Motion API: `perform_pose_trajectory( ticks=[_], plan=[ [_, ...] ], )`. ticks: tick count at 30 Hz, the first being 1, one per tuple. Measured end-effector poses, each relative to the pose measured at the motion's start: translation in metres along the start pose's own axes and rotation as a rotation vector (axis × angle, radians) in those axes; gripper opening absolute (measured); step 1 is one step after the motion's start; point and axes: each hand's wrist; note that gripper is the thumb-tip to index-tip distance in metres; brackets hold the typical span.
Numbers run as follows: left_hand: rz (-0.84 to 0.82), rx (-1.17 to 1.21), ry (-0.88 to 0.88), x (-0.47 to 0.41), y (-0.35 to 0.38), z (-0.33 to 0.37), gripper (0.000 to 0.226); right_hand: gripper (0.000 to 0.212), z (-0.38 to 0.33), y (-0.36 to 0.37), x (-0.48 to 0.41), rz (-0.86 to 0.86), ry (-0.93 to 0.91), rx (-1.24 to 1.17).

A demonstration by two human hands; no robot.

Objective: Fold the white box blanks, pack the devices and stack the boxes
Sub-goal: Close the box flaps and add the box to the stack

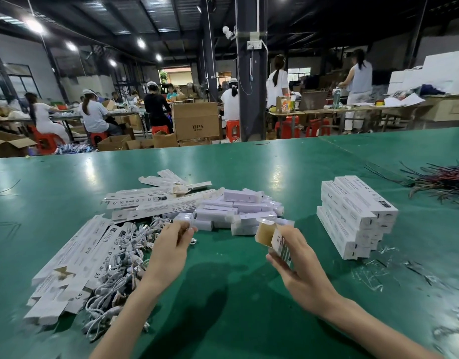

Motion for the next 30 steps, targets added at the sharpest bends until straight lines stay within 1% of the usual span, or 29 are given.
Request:
perform_pose_trajectory(
  ticks=[3, 7, 9, 11, 16, 21, 24, 28, 30],
  plan=[
    [-0.059, 0.149, -0.054, 0.006, 0.006, 0.009, 0.009, 0.069, 0.001, 0.0, 0.0, -0.003, 0.0, 0.009],
    [-0.108, 0.586, -0.237, 0.012, 0.018, 0.017, 0.009, 0.067, 0.003, -0.001, 0.0, 0.0, 0.009, 0.006],
    [-0.118, 0.722, -0.285, 0.013, 0.021, 0.022, 0.008, 0.068, 0.003, -0.001, 0.0, 0.001, 0.004, 0.007],
    [-0.123, 0.776, -0.319, 0.015, 0.021, 0.025, 0.007, 0.069, 0.003, -0.001, -0.001, 0.002, 0.0, 0.008],
    [-0.147, 0.815, -0.381, 0.016, 0.02, 0.028, 0.012, 0.073, 0.003, -0.001, -0.001, 0.002, -0.022, 0.033],
    [-0.191, 0.875, -0.36, 0.018, 0.016, 0.032, 0.026, 0.074, 0.004, -0.001, -0.002, 0.001, -0.024, 0.041],
    [-0.229, 0.98, -0.35, 0.02, 0.014, 0.04, 0.034, 0.074, 0.004, -0.001, -0.001, 0.005, -0.017, 0.04],
    [-0.24, 1.119, -0.362, 0.024, 0.017, 0.054, 0.033, 0.072, 0.007, -0.002, -0.001, 0.029, 0.01, 0.039],
    [-0.264, 1.096, -0.362, 0.026, 0.018, 0.06, 0.031, 0.072, 0.007, -0.003, -0.001, 0.047, 0.024, 0.034]
  ],
)
Point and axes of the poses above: each hand's wrist, its own x-axis away from the middle knuckle, its own y-axis out of the palm, z = x × y, and after that the axes turned 1 degree about y, right-handed
